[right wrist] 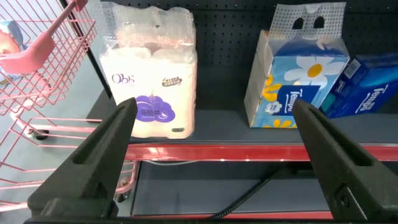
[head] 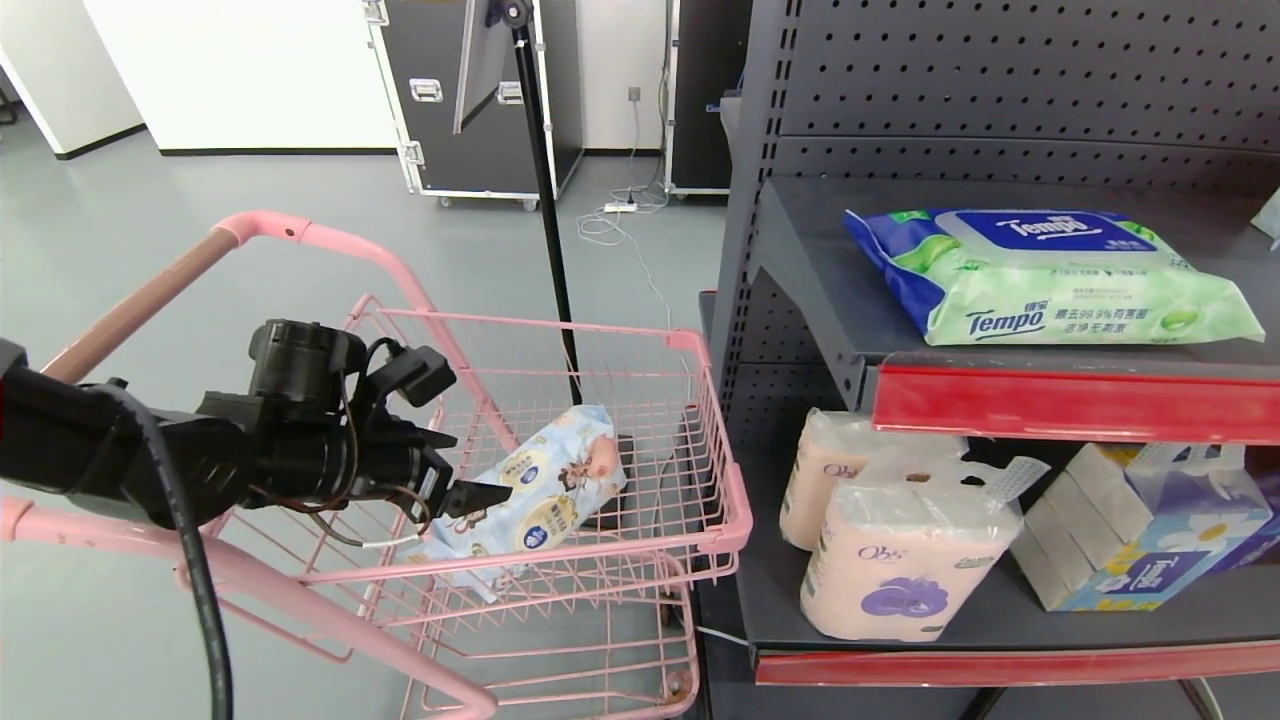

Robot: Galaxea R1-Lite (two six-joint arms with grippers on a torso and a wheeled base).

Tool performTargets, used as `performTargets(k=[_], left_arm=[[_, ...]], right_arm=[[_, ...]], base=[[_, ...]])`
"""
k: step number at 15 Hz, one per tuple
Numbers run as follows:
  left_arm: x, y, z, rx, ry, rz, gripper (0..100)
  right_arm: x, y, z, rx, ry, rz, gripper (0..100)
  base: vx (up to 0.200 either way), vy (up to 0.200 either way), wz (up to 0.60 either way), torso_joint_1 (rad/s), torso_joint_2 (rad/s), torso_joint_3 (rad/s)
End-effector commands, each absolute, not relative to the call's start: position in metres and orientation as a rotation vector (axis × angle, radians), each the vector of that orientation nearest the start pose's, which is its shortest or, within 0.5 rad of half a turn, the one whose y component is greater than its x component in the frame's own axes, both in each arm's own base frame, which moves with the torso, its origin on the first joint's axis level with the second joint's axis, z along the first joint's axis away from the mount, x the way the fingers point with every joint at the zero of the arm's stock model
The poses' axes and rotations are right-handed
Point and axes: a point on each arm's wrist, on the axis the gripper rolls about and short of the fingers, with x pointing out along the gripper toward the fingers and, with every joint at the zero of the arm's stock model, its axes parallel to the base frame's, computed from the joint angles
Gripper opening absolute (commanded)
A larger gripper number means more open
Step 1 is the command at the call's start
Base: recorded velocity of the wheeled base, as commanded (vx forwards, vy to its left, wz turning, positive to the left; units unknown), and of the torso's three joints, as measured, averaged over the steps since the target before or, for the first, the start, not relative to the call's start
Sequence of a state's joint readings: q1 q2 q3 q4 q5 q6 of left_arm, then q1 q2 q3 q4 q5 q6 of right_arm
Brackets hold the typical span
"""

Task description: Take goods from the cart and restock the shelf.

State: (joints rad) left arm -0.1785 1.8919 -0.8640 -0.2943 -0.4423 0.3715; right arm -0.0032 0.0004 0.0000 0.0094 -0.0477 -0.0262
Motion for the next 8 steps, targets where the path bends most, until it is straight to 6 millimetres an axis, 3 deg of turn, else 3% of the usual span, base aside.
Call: performTargets(k=[1, 8], left_arm=[[0.326, -0.068, 0.094, 0.257, 0.647, -0.730, 100], [0.324, -0.057, 0.076, 0.336, 0.713, -0.755, 100]], right_arm=[[-0.023, -0.001, 0.075, -0.028, 0.010, -0.050, 100], [-0.023, -0.001, 0.075, -0.028, 0.010, -0.050, 100]], base=[[0.000, 0.000, 0.00, 0.000, 0.00, 0.000], [0.000, 0.000, 0.00, 0.000, 0.00, 0.000]])
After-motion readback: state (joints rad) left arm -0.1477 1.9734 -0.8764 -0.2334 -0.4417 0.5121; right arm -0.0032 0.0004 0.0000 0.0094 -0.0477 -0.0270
